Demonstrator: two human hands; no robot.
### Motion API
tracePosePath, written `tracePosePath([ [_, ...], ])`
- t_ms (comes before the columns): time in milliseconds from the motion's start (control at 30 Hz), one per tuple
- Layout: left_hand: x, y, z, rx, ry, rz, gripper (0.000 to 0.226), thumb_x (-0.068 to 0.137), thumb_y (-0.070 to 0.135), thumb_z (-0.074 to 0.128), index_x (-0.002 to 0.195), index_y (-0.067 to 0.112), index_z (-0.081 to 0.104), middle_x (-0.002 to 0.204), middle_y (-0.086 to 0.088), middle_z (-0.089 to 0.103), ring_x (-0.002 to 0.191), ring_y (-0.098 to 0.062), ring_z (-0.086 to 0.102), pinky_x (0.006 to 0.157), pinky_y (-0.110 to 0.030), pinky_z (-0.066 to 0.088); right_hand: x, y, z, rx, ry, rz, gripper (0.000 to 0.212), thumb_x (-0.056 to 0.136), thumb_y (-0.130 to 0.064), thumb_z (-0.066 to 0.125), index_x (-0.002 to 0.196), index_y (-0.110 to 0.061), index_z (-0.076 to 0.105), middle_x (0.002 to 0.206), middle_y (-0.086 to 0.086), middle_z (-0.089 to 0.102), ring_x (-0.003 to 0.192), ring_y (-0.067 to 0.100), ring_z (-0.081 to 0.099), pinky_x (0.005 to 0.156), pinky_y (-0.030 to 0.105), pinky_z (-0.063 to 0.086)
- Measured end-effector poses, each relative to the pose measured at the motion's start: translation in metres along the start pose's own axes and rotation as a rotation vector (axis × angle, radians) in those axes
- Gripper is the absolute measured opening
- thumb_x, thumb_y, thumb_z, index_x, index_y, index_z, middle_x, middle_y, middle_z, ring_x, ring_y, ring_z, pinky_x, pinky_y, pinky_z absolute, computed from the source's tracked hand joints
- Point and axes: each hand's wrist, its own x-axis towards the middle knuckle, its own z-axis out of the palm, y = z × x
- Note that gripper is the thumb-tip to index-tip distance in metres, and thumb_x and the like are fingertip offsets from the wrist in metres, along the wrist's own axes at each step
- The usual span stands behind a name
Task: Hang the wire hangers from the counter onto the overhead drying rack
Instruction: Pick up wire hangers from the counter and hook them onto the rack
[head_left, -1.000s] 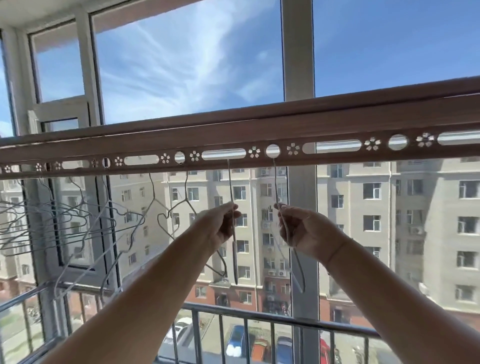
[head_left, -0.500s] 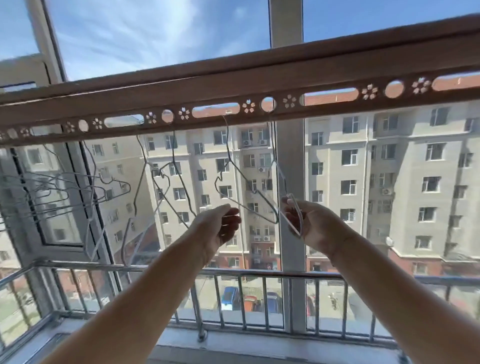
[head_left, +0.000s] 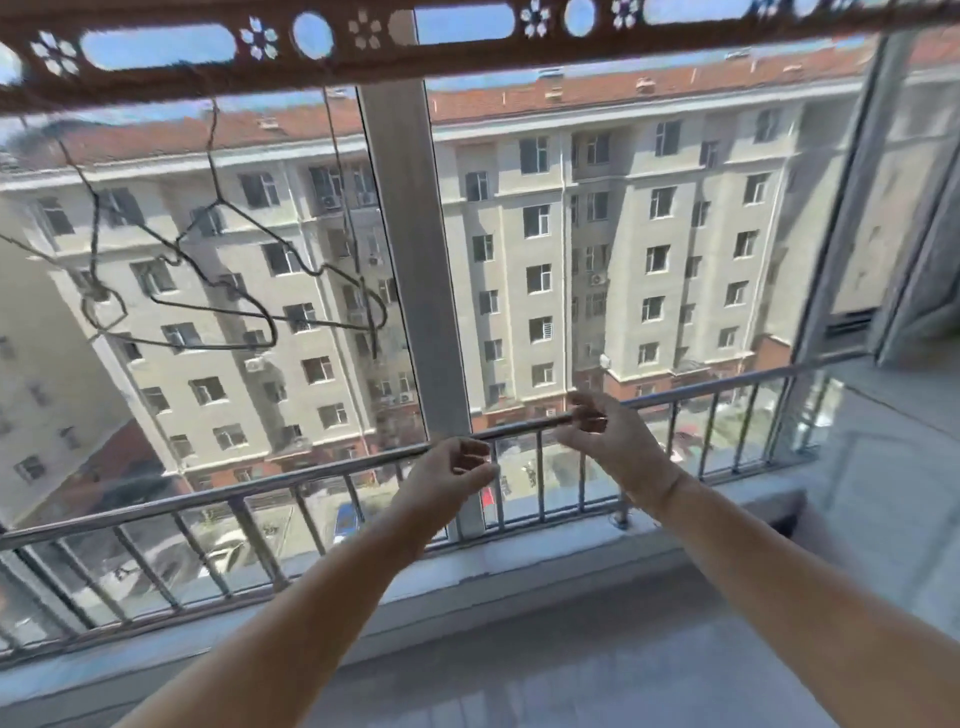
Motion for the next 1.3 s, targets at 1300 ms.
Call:
tracePosePath([
  [1300, 0.035, 0.182, 0.769, 0.045, -1.005, 0.309, 0.042, 0.081, 0.022, 0.071, 0.120, 0.019, 0.057, 0.121, 0.004, 0.059, 0.117, -0.012, 0.051, 0.086, -0.023, 0.041, -0.361, 0.247, -0.641, -0.282, 1.071, 0.724, 0.051, 0.080, -0.016, 0.067, 0.127, -0.015, 0.047, 0.129, 0.008, 0.046, 0.115, 0.015, 0.045, 0.092, 0.023, 0.033],
])
